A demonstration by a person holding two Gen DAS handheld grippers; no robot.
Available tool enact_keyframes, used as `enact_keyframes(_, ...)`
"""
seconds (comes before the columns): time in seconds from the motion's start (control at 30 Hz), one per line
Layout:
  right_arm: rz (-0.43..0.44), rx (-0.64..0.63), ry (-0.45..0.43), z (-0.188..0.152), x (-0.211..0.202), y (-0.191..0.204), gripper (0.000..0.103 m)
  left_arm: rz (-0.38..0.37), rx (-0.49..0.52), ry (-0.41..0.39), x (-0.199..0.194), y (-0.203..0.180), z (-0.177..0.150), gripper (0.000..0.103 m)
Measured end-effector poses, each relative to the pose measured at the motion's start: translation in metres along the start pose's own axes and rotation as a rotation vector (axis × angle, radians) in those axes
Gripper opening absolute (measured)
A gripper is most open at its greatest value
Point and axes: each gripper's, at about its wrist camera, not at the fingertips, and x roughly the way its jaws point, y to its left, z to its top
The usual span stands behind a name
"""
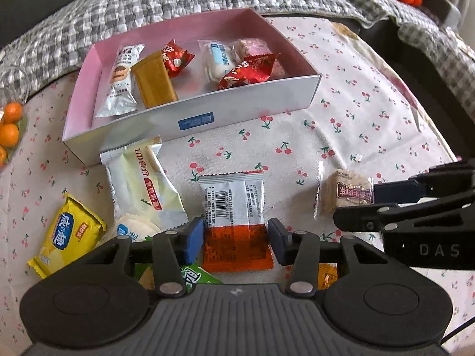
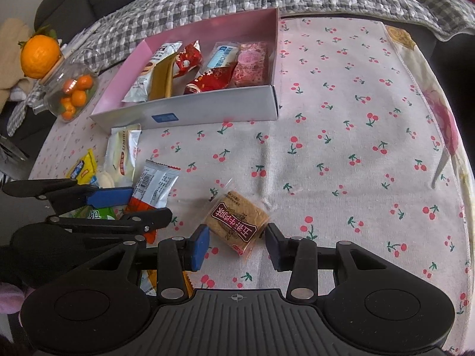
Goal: Organize snacks
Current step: 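Grasp the orange-and-white pack with the left tool while the right tool grasps the brown cake pack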
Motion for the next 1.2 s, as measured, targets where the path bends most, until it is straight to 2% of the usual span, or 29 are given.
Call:
enact_keyframes(0.1, -0.004, -0.002, 0.000, 0.000, 0.000, 0.000, 0.041, 0.002, 0.001, 0.000, -0.001, 0.000, -0.001, 0.038)
enact_keyframes(0.3, -0.003, 0.002, -0.007, 0.000, -0.001, 0.001, 0.040, -0.016, -0.022, 0.002, -0.003, 0.000, 0.001, 0.036)
enact_keyframes(0.43, 0.011, 0.015, -0.016, 0.001, -0.006, 0.002, 0.030, -0.025, -0.026, -0.015, -0.010, 0.000, 0.002, 0.036)
enact_keyframes(0.53, 0.012, 0.009, -0.027, 0.002, -0.008, 0.003, 0.030, -0.033, -0.030, -0.031, -0.015, 0.000, 0.004, 0.036)
enact_keyframes(0.67, 0.012, -0.014, -0.029, 0.002, -0.007, 0.006, 0.038, -0.042, -0.040, -0.039, -0.018, 0.004, 0.004, 0.036)
enact_keyframes(0.73, -0.004, -0.041, -0.037, 0.002, -0.005, 0.009, 0.050, -0.040, -0.046, -0.040, -0.019, 0.006, 0.003, 0.036)
enact_keyframes(0.83, -0.044, -0.103, -0.039, 0.003, 0.001, 0.016, 0.053, -0.037, -0.056, -0.041, -0.019, 0.010, 0.003, 0.036)
enact_keyframes(0.9, -0.042, -0.087, -0.028, 0.005, 0.005, 0.016, 0.058, -0.037, -0.061, -0.040, -0.019, 0.012, 0.003, 0.036)
enact_keyframes(1.0, -0.031, -0.070, -0.018, 0.007, 0.009, 0.016, 0.058, -0.028, -0.067, -0.039, -0.019, 0.015, 0.003, 0.036)
enact_keyframes(1.17, -0.048, -0.127, -0.022, 0.006, 0.016, 0.025, 0.058, -0.023, -0.085, -0.030, -0.017, 0.021, 0.002, 0.036)
enact_keyframes(1.2, -0.056, -0.141, -0.025, 0.006, 0.017, 0.027, 0.054, -0.023, -0.087, -0.029, -0.017, 0.021, 0.002, 0.036)
